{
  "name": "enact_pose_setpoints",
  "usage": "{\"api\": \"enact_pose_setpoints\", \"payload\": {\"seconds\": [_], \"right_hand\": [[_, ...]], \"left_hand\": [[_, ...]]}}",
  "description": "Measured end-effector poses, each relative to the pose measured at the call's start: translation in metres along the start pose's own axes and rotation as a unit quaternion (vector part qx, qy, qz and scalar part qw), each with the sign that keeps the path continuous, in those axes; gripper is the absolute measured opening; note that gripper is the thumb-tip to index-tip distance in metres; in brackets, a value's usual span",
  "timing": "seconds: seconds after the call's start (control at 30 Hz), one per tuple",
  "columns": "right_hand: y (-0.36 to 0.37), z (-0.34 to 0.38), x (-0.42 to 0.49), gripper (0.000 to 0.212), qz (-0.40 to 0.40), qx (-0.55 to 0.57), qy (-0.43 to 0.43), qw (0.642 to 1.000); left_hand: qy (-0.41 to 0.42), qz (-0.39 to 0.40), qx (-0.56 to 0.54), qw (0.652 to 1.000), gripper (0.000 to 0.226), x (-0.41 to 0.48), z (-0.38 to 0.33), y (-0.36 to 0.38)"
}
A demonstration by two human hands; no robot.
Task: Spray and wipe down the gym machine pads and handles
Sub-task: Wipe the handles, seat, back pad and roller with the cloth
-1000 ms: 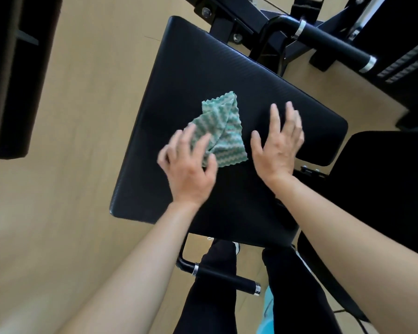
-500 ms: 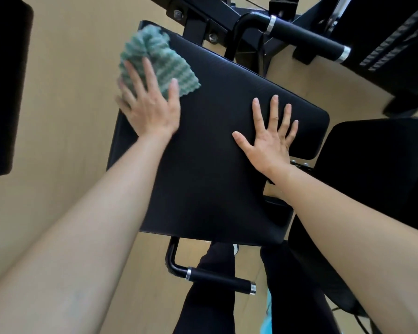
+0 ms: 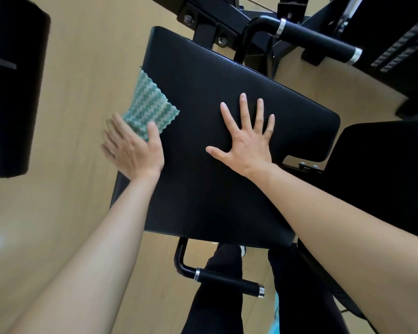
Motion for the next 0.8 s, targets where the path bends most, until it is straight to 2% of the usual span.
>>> {"api": "enact_pose_setpoints", "payload": {"seconds": [0.07,0.2,0.37,0.47,0.57,0.8], "right_hand": [[0.004,0.001,0.004,0.106,0.017,-0.003,0.006,1.000],[0.001,-0.012,0.003,0.110,0.037,0.013,-0.016,0.999],[-0.002,-0.020,0.002,0.110,0.044,0.006,-0.037,0.998],[-0.002,-0.020,0.002,0.111,0.042,0.008,-0.036,0.998],[-0.002,-0.021,0.002,0.111,0.042,0.011,-0.034,0.998],[-0.004,-0.018,0.000,0.111,0.040,0.012,-0.022,0.999]], "left_hand": [[0.023,0.011,-0.025,0.999,0.081,0.019,-0.024,0.000],[-0.028,0.058,-0.028,0.998,0.074,0.058,-0.062,0.011],[-0.024,0.076,-0.096,0.992,0.075,0.090,-0.060,0.008],[-0.011,0.083,-0.086,0.993,0.080,0.082,-0.052,0.005],[-0.001,0.057,-0.056,0.997,0.086,0.065,-0.032,0.009],[-0.026,0.028,-0.051,0.998,0.092,0.007,0.052,0.015]]}}
Point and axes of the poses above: each hand's wrist, its own x-axis towards the middle knuckle, its own y-axis out of the palm, z = x × y, the point moved 2 cm from there along x, towards the middle knuckle, and after that the axes turned 4 degrees about y, right-handed, at the moved point
